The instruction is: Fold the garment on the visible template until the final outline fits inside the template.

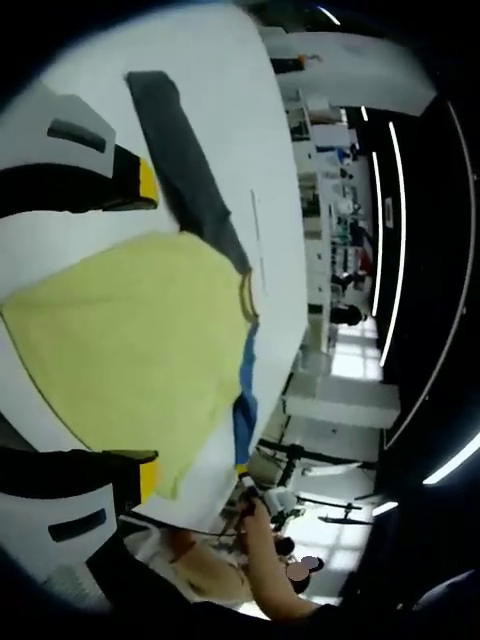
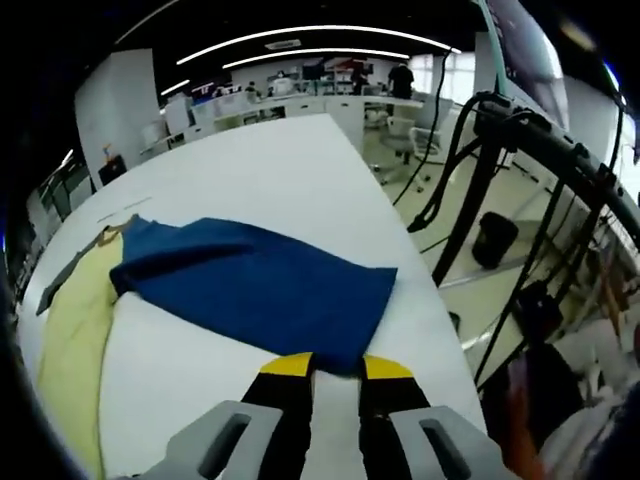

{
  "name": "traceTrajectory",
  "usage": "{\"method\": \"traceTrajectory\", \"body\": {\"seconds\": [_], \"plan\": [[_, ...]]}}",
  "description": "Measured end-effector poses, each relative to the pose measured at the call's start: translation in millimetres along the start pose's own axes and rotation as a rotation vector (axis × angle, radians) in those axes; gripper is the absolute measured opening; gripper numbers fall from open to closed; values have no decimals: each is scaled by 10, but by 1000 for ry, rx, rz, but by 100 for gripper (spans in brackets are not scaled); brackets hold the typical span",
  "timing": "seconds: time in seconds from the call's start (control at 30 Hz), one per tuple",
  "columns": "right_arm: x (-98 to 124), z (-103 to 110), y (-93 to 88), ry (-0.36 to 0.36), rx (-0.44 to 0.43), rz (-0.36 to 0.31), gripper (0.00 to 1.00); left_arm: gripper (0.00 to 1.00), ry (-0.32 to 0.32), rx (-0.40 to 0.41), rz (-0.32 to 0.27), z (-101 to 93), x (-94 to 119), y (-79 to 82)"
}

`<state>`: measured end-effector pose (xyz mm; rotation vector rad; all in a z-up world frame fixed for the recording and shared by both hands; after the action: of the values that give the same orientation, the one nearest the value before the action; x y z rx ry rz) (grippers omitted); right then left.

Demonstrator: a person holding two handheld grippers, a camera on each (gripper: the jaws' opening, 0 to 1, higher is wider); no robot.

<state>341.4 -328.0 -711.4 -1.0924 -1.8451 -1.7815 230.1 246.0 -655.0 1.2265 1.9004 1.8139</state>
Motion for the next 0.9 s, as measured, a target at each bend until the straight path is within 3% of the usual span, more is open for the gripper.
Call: {"method": "traceTrajectory", "body": {"seconds": [0.3,0.9], "plan": [[18,-52,24,-14,-37,15,1,97,4,1,11,8,13,-12],[97,-125,68,-22,-90,19,0,99,7,4,14,29,38,-51]]}}
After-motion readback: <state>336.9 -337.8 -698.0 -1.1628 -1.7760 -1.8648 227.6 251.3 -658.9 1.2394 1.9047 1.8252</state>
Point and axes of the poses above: the point that each gripper's makers call its tool centre point, and the gripper's own axes: x roughly backward along the fingers, z roughly to its left, y roughly out of its top, the point moved 10 cm from there along x, roughly backward along the fingers, and after that the axes turned 14 degrees about -y, right-handed, at the moved point
